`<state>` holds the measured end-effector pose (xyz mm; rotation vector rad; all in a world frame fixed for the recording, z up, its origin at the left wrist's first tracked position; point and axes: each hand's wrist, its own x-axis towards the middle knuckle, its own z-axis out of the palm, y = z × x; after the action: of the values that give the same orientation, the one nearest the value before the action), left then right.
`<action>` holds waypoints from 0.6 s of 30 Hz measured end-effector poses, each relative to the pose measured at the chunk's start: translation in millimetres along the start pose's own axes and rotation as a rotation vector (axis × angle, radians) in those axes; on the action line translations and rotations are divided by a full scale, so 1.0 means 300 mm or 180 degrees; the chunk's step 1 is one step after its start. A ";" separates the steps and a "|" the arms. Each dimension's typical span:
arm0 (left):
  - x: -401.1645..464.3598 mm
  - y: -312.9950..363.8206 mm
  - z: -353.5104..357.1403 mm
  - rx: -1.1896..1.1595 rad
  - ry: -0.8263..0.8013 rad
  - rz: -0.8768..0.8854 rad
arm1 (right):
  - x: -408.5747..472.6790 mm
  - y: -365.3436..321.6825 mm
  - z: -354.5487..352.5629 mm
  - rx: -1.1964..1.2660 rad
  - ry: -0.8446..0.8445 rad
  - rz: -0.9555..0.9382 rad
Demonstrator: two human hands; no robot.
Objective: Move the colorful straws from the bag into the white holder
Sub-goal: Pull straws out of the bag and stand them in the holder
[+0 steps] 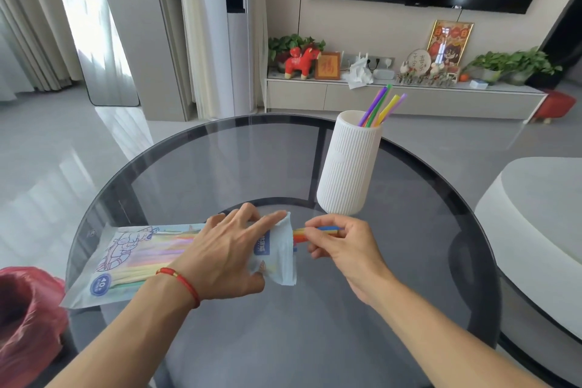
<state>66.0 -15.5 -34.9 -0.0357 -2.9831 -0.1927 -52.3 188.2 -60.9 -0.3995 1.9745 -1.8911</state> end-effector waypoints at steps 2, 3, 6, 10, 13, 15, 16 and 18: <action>-0.007 -0.010 -0.008 0.0144 -0.0140 -0.0066 | 0.011 -0.025 -0.048 -0.0034 0.0071 -0.0101; -0.013 -0.016 -0.010 0.0237 -0.0262 -0.0110 | 0.015 -0.038 -0.076 -0.0074 0.0081 -0.0157; -0.034 -0.019 -0.011 0.0404 -0.0630 -0.0247 | 0.013 -0.067 -0.152 -0.0299 0.0142 -0.0352; -0.020 0.055 -0.007 -0.0168 -0.0445 -0.0341 | -0.015 -0.100 -0.196 -0.0541 0.0049 -0.0675; 0.019 0.102 0.014 -0.0076 0.0067 -0.0368 | -0.035 -0.136 -0.208 -0.0598 -0.0073 -0.0930; 0.033 0.109 0.035 0.0108 -0.0008 -0.0450 | -0.048 -0.156 -0.227 -0.0614 -0.0071 -0.1056; 0.034 0.110 0.046 0.0164 -0.0116 -0.0491 | -0.054 -0.162 -0.238 -0.0601 -0.0027 -0.1109; 0.033 0.111 0.061 0.0240 -0.0195 -0.0485 | -0.066 -0.175 -0.255 -0.0504 0.0100 -0.1207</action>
<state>54.5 20.0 -47.1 0.1984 -3.0521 -0.0977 -72.4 262.2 -5.2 -0.8462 2.1998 -1.9677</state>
